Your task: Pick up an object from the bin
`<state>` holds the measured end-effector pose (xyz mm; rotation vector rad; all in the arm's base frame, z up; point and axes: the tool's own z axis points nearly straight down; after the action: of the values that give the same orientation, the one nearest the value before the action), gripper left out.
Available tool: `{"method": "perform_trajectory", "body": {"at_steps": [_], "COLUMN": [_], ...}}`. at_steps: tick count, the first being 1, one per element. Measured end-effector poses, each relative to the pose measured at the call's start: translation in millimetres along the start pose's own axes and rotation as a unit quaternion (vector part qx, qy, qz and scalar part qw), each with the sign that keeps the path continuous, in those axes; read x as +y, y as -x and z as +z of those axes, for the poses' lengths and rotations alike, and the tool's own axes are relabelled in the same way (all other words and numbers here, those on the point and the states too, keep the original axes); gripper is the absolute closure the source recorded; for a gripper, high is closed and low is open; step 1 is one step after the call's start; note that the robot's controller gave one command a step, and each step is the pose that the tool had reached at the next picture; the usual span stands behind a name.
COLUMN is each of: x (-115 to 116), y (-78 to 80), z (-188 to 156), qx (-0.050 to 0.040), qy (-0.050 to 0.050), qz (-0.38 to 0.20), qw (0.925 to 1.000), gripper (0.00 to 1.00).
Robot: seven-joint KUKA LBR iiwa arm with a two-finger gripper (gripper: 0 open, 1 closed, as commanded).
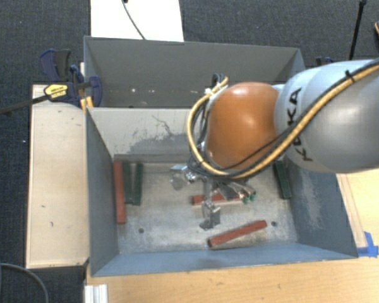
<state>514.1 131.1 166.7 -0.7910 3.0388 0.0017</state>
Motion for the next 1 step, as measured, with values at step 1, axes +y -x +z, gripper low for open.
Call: {"method": "perform_trajectory", "body": {"at_steps": [1], "x": [-46.3], "y": [-9.5], "z": [78.8], "qx": [0.0030], "qy": [0.000], "qz": [0.075], "qw": [0.9972], "gripper": [0.00]}}
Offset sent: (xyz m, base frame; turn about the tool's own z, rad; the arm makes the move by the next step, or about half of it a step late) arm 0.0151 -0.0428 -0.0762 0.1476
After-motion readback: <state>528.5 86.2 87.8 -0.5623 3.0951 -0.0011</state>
